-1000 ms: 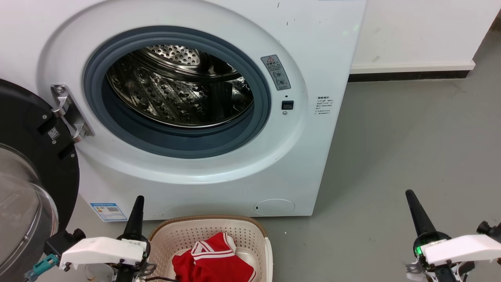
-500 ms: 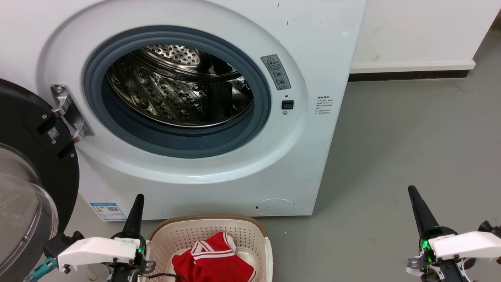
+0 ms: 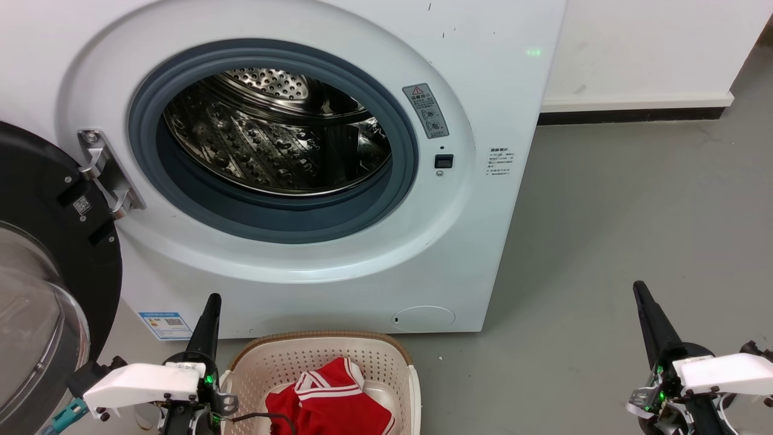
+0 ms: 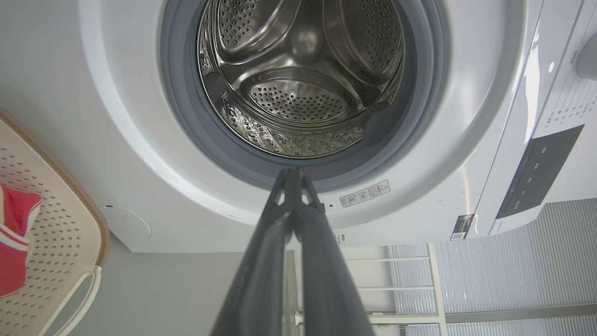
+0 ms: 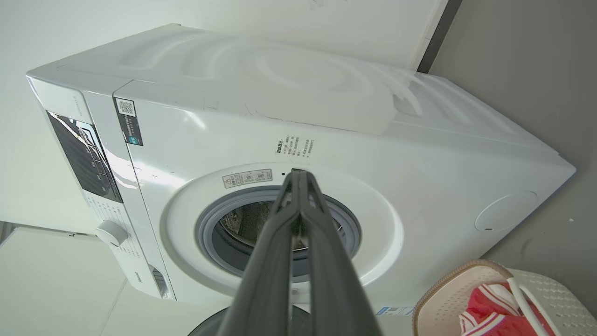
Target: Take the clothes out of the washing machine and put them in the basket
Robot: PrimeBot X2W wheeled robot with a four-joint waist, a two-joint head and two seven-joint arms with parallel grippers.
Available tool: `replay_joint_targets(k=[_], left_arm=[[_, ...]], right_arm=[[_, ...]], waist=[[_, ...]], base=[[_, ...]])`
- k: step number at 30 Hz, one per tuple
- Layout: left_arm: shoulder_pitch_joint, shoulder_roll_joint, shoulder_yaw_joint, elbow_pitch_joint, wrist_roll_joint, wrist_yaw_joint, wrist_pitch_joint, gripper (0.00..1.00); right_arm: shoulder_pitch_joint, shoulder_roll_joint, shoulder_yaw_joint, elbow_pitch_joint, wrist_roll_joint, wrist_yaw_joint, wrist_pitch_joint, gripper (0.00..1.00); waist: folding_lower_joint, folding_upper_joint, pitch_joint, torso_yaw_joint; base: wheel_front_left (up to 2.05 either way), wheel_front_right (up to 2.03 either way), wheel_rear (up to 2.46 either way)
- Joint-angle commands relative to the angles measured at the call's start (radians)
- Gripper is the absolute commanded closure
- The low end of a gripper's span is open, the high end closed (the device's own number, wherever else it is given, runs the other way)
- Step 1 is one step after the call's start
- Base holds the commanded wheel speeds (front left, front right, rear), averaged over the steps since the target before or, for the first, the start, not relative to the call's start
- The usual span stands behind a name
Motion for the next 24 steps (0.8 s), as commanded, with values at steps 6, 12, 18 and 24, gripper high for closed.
replay_joint_targets(k=[6,12,18,24], left_arm=[[-0.019,-0.002,0.007,0.003,-0.060,-0.010,0.012,1.00],[-0.024,-0.005,0.012,0.005,-0.106,-0.012,0.020,1.00],[-0.022,-0.007,0.016,0.008,-0.150,-0.015,0.029,1.00],[-0.024,-0.009,0.020,0.010,-0.191,-0.017,0.036,1.00]], right_arm=[[-0.033,0.002,-0.008,0.011,0.063,0.000,0.007,1.00],[-0.037,0.003,-0.012,0.021,0.110,0.000,0.012,1.00],[-0.048,0.005,-0.016,0.031,0.154,0.000,0.017,1.00],[-0.049,0.006,-0.021,0.040,0.195,0.000,0.021,1.00]], waist=[[0.0000,0.0000,0.001,0.000],[0.0000,0.0000,0.001,0.000],[0.0000,0.0000,0.002,0.001],[0.0000,0.0000,0.002,0.001]], base=[[0.00,0.00,0.00],[0.00,0.00,0.00],[0.00,0.00,0.00],[0.00,0.00,0.00]])
